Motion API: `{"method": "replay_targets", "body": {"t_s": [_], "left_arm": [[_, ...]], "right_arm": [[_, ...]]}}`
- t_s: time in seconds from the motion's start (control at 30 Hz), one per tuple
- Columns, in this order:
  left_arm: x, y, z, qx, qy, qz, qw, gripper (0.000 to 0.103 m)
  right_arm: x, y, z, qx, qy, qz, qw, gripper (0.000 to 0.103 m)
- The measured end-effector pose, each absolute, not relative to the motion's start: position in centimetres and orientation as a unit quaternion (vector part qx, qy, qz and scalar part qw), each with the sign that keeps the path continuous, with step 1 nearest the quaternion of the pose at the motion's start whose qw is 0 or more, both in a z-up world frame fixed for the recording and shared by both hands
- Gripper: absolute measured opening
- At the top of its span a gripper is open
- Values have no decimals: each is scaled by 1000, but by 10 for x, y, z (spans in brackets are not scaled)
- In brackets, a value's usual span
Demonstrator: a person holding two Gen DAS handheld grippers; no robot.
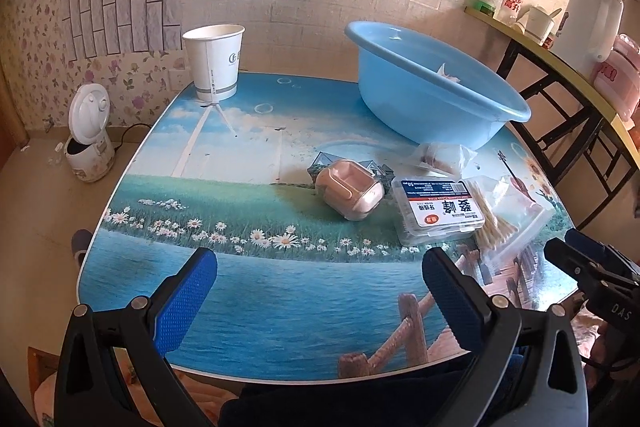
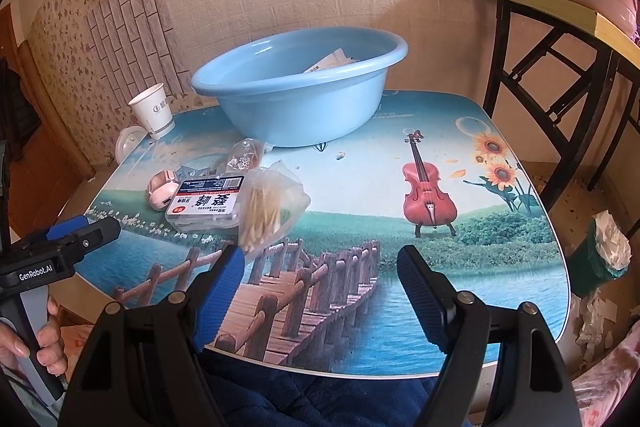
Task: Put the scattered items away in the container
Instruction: 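Move left tool to pink soap box while right tool approaches cotton swab bag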
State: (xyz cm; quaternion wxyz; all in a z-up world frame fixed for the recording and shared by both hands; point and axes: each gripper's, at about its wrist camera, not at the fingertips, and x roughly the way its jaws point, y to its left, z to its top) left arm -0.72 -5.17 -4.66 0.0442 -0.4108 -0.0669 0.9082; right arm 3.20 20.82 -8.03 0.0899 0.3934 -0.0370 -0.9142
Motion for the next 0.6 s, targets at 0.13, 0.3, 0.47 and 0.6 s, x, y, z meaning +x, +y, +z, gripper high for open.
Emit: {"method": "replay_targets", "body": {"t_s": [0.13, 0.3, 0.47, 0.6], "left_arm": [[-8, -51, -47, -407, -58, 911, 45, 103], [-10, -51, -48, -407, -56, 910, 46, 102], [-13, -51, -52, -411, -54, 909, 47, 102], [-19, -52, -53, -413, -53, 908, 50, 99]], "right_arm": [[31, 208, -81, 394, -37, -914, 89, 80], [29, 207, -82, 396, -33, -914, 88, 80], [27, 206, -82, 396, -31, -914, 86, 80], [23, 207, -85, 398, -32, -913, 83, 80]]}}
